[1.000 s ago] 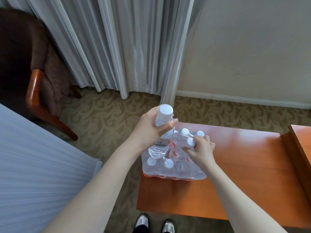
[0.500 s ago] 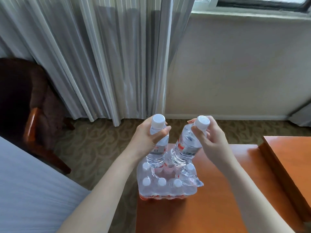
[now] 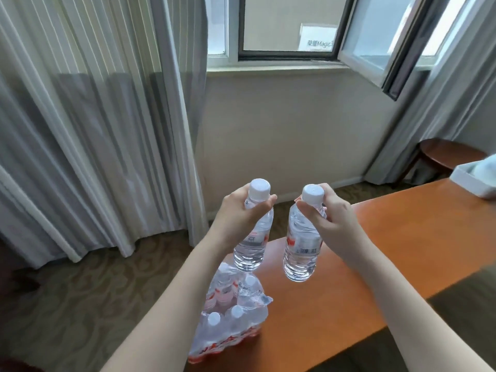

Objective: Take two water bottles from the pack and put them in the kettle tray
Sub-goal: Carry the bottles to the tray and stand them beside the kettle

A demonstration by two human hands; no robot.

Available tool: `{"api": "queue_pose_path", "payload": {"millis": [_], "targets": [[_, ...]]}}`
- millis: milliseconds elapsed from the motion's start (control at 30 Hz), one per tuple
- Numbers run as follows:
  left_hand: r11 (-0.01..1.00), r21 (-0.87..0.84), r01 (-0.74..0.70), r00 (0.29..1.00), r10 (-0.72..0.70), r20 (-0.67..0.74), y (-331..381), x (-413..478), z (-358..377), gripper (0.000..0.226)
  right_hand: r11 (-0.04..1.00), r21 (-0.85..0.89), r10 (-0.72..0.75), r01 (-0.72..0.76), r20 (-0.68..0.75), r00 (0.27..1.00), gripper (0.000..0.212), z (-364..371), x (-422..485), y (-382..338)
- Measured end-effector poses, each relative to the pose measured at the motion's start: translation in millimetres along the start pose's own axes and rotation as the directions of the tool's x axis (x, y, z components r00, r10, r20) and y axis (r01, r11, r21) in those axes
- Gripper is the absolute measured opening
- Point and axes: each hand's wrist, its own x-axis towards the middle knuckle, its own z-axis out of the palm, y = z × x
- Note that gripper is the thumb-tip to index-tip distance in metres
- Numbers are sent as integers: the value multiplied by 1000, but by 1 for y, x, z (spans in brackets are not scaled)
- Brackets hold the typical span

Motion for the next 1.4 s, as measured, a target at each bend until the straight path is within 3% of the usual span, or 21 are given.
{"api": "queue_pose_path", "payload": {"millis": [200,333,467,600,833,933,1233,1400], "targets": [[994,1,-106,985,104,138,42,19,85,31,997,-31,60,-67,-191,980,43,-85,-31,30],[994,-67,-87,969,100,227,75,26,160,27,991,-9,124,-133,-309,943,40,-155,-63,60],[987,-149,-56,937,104,335,113,22,249,32,979,-62,159,-194,-362,919,24,-235,-104,98],[985,-147,-94,907,146,396,156,16,345,37,964,-93,191,-248,-404,894,33,-322,-150,131],[968,-171,-185,832,247,497,230,4,506,30,924,-154,207,-351,-570,795,36,-453,-226,177],[953,-190,-234,777,301,553,256,2,566,29,896,-188,203,-402,-632,748,25,-496,-252,199],[936,-249,-249,665,352,659,286,40,743,37,807,-179,278,-562,-724,631,19,-608,-288,301],[932,-284,-225,635,361,683,298,95,842,28,768,-175,308,-615,-742,596,19,-675,-269,375]]}}
